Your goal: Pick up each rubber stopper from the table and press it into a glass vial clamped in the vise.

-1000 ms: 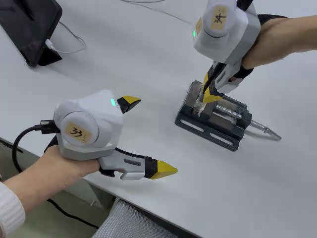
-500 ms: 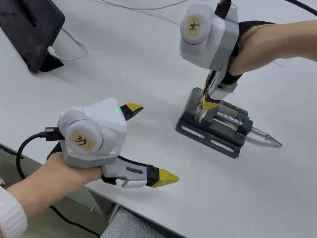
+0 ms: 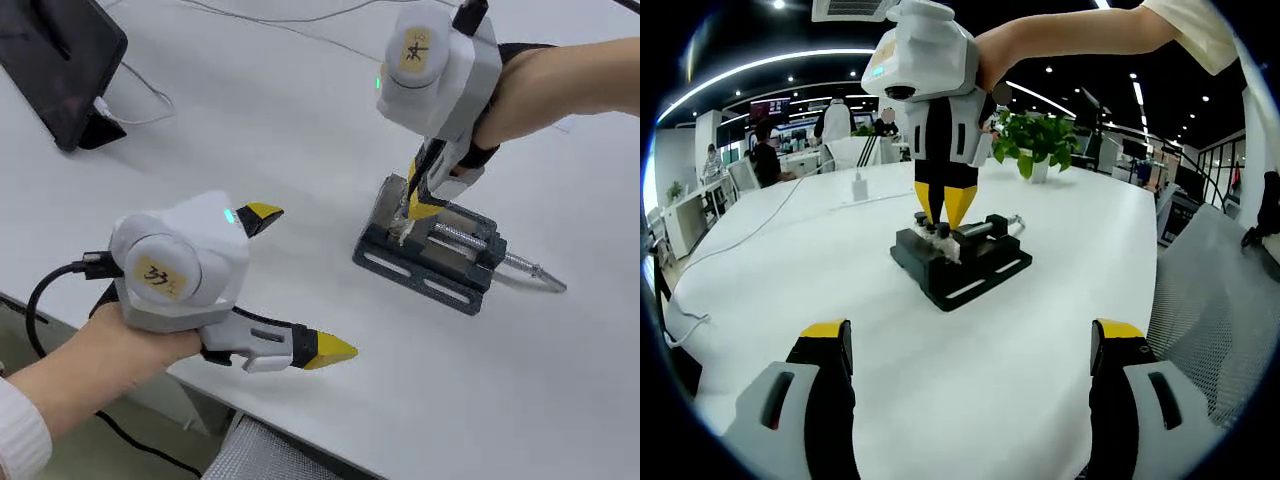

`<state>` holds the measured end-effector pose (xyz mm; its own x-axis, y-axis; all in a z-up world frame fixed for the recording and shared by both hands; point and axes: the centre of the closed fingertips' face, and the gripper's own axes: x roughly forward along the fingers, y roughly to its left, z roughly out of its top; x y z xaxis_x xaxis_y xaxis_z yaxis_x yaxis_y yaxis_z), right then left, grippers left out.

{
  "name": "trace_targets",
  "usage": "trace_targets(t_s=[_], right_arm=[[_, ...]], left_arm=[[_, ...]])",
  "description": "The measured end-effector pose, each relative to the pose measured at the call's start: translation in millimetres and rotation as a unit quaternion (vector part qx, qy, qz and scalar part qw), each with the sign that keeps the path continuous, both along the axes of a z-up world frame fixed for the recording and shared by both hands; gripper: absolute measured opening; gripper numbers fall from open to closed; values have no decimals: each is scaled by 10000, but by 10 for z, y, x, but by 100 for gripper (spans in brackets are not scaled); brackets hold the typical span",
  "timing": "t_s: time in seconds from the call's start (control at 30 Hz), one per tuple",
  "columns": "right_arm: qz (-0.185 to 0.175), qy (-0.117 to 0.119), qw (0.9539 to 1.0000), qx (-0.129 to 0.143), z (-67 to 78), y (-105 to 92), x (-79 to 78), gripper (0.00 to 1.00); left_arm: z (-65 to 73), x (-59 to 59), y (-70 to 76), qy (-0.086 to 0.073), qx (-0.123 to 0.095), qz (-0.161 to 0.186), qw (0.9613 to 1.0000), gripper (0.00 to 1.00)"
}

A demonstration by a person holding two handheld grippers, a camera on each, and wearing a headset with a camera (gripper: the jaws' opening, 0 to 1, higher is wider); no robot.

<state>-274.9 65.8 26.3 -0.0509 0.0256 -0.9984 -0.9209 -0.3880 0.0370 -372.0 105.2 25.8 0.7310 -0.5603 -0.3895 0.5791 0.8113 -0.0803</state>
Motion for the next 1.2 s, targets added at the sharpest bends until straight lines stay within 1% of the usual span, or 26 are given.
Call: trace_targets(t_s=[0.13, 0.2, 0.27, 0.4, 0.53, 0.63, 0.73, 0.8, 0.87, 0.93, 0.97, 1.0, 1.03, 1.07, 1.13, 1.2], right_arm=[[174, -11, 9998, 20, 3, -10, -3, 7], [172, -14, 9998, 26, 3, 5, 9, 7], [265, -9, 9996, 42, 2, 6, 13, 7], [332, -19, 9994, 73, 3, 8, 7, 7], [333, 26, 9994, 118, 10, 18, 19, 8], [280, 88, 9994, 194, 44, 44, -11, 9], [312, 48, 9993, 212, 55, 47, 8, 11], [296, 64, 9993, 230, 97, 38, 15, 11], [237, 75, 9992, 308, 147, 31, 37, 11], [156, 177, 9990, 383, 176, 3, 22, 10], [127, 210, 9988, 412, 176, -11, 23, 9], [165, 233, 9983, 502, 173, -17, 26, 7], [162, 246, 9978, 595, 171, -8, 26, 7], [97, 307, 9974, 644, 165, -21, 15, 9], [83, 378, 9966, 722, 163, -51, -22, 7], [40, 367, 9964, 760, 139, -64, -9, 5]], left_arm=[[0, -14, -4, 12, -3, 3, 10000, 99], [-3, -21, -7, 17, 5, -4, 10000, 99], [-5, -26, -13, 31, -4, -12, 10000, 99], [-1, -24, -22, 35, 8, -30, 10000, 98], [0, -14, -28, 34, 11, -45, 10000, 98], [-2, -10, -33, 33, 18, -56, 10000, 98], [2, -4, -33, 24, 8, -58, 10000, 98], [1, -4, -32, 28, 12, -67, 10000, 98], [5, 0, -18, 15, 30, -62, 10000, 98], [19, 10, 5, -6, 28, -39, 10000, 98], [22, 13, 16, -7, 31, -33, 10000, 98], [25, 17, 30, -12, 43, -30, 10000, 98], [26, 19, 41, -18, 54, -28, 10000, 98], [30, 23, 56, -17, 61, -18, 10000, 98], [30, 25, 78, -15, 74, 5, 10000, 98], [28, 24, 97, -6, 73, 35, 10000, 98]])
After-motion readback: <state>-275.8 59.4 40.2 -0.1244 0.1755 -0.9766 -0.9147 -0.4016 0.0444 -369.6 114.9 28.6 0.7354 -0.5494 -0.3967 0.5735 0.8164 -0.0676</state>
